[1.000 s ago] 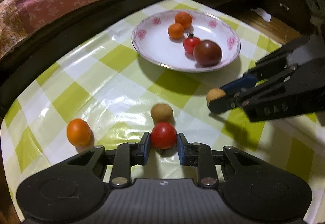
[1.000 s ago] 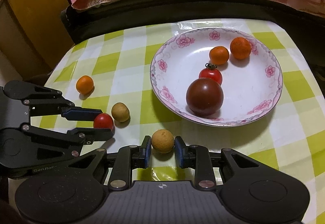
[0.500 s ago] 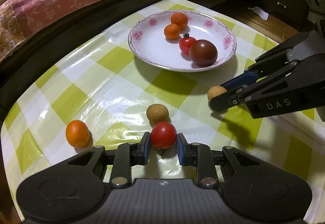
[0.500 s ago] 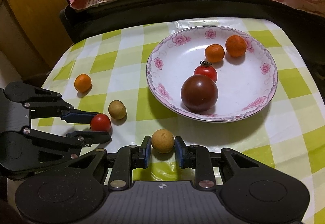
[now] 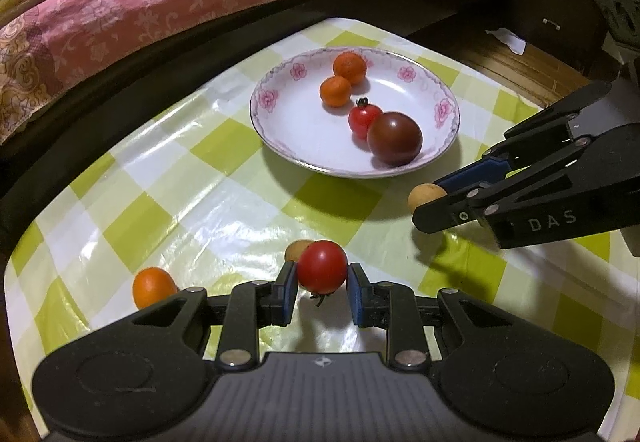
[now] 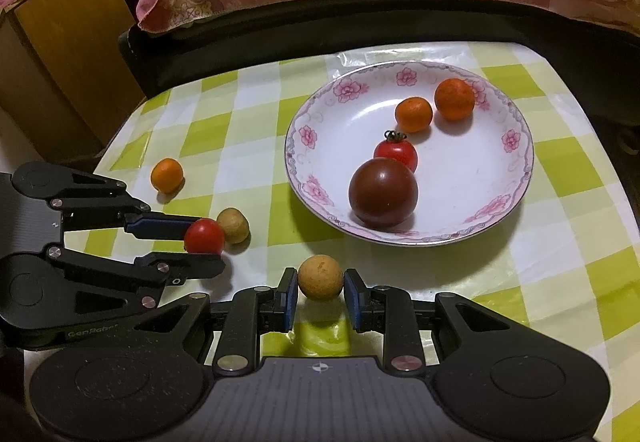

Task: Organize fruits
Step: 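Carry the cherry tomato and brown fruit toward the plate with both tools, then open both tools to drop the cherry tomato and brown fruit onto the plate, then grasp the small orange with the left tool while the right tool grasps another brown round fruit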

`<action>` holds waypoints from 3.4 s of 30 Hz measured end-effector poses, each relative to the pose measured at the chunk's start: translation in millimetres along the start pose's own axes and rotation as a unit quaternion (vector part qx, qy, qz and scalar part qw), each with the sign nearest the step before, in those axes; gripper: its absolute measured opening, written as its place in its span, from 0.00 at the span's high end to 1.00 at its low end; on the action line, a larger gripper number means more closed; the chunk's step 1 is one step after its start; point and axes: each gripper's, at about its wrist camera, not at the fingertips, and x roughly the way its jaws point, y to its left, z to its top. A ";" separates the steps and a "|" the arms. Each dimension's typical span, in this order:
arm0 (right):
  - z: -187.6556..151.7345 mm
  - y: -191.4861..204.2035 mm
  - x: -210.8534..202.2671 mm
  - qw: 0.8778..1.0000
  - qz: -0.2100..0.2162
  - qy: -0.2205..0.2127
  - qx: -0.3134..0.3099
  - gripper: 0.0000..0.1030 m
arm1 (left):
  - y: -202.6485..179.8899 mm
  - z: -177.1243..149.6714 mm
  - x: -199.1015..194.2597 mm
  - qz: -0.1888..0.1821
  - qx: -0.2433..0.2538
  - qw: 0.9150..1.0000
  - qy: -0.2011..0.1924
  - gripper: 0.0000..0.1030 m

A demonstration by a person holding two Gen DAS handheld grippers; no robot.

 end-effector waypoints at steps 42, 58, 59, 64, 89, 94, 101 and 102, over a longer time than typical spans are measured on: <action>36.0 -64.2 -1.2 0.993 -0.073 -0.063 0.065 0.78 | -3.4 70.2 45.8 0.021 -0.012 0.999 -0.038 0.67; 41.9 -69.8 -0.4 0.992 -0.069 -0.079 0.066 0.77 | 2.4 74.5 46.6 0.028 -0.033 0.998 -0.043 0.66; 41.8 -70.0 -0.7 0.992 -0.069 -0.080 0.066 0.77 | 2.3 74.9 46.4 0.028 -0.034 0.998 -0.043 0.66; 41.1 -68.2 -1.5 0.992 -0.068 -0.080 0.066 0.77 | 0.8 75.9 47.4 0.028 -0.032 0.998 -0.042 0.65; 33.5 -35.8 -25.6 0.995 -0.022 -0.092 0.034 0.76 | 17.1 46.3 -6.9 0.039 -0.032 0.997 -0.054 0.62; 29.3 -17.4 -23.8 0.997 0.005 -0.079 0.013 0.75 | 31.5 29.7 -22.2 0.049 -0.034 0.997 -0.051 0.62; 21.1 17.2 -7.2 0.997 0.048 -0.045 -0.033 0.75 | 47.9 8.9 -34.1 0.055 -0.028 0.997 -0.039 0.61; 20.5 20.5 -3.8 0.997 0.052 -0.040 -0.037 0.75 | 49.9 6.4 -35.5 0.057 -0.028 0.997 -0.038 0.61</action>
